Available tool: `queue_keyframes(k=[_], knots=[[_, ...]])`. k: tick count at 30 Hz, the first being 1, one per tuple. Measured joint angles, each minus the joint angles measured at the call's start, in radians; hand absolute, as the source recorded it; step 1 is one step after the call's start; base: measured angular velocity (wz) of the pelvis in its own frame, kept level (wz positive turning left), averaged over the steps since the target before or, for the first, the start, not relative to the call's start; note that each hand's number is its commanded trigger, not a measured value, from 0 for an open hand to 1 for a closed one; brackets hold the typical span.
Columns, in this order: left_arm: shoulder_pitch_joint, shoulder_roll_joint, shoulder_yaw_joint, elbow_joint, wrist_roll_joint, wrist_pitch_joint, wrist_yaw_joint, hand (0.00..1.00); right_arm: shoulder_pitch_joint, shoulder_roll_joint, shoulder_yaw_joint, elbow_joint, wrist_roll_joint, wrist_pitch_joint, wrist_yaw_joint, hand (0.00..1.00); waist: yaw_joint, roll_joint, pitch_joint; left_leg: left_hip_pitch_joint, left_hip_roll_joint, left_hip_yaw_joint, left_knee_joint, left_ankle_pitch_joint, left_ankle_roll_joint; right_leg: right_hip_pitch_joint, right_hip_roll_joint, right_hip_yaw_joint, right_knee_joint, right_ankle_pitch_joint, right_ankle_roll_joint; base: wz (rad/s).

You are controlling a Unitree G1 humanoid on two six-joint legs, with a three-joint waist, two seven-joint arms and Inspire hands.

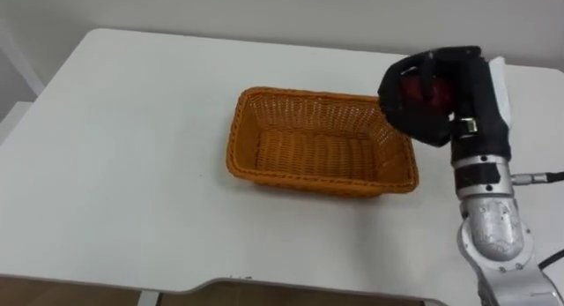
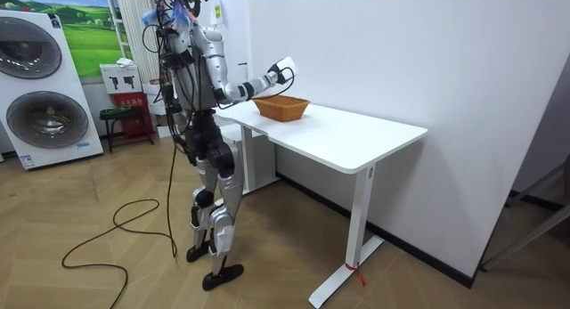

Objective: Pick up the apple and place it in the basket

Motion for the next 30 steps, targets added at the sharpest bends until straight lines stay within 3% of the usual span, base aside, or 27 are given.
queue_keyframes(k=[2,3,4,5,6,30], knots=[[-0.002,0.000,-0.031,0.000,0.000,0.000,0.000,0.00,0.000,0.000,0.057,-0.024,-0.012,0.000,0.030,0.77,0.003,-0.002,-0.0014,0.000,0.000,-0.003,0.000,0.000,0.000,0.002,0.000,0.000,0.000,0.000,0.000,0.06],[-0.002,0.000,-0.037,0.000,0.000,0.000,0.000,0.00,0.000,0.000,0.068,-0.025,-0.012,0.000,0.036,0.60,0.005,-0.002,-0.0011,0.001,0.000,-0.004,0.000,0.000,0.000,0.002,0.000,0.001,0.000,0.000,0.000,0.00],[-0.004,0.000,-0.045,0.000,0.000,0.000,0.000,0.00,0.000,0.000,0.085,-0.025,-0.012,0.002,0.050,0.36,0.011,-0.003,-0.0016,0.002,0.000,-0.004,0.000,0.000,0.000,0.002,0.000,0.001,-0.001,0.000,0.000,0.00],[-0.007,0.000,-0.053,0.000,-0.002,0.000,0.000,0.00,0.000,0.000,0.093,-0.025,-0.012,0.005,0.065,0.26,0.019,-0.004,-0.0023,0.001,0.000,-0.003,-0.001,0.000,0.000,0.002,0.000,0.004,-0.001,0.000,0.000,0.00],[-0.009,0.000,-0.057,0.000,-0.004,0.000,0.000,0.00,0.000,0.000,0.096,-0.025,-0.012,0.008,0.070,0.03,0.021,-0.004,-0.0024,0.001,0.000,-0.003,-0.001,0.000,0.000,0.001,0.000,0.007,-0.001,0.000,0.000,0.00],[-0.022,0.002,-0.073,0.000,-0.009,0.001,0.010,0.00,-0.001,-0.003,0.157,-0.025,-0.045,0.012,0.126,0.00,0.027,0.003,0.0003,-0.004,-0.001,-0.003,0.000,0.000,0.000,0.001,0.000,0.008,-0.001,0.000,0.000,0.00]])
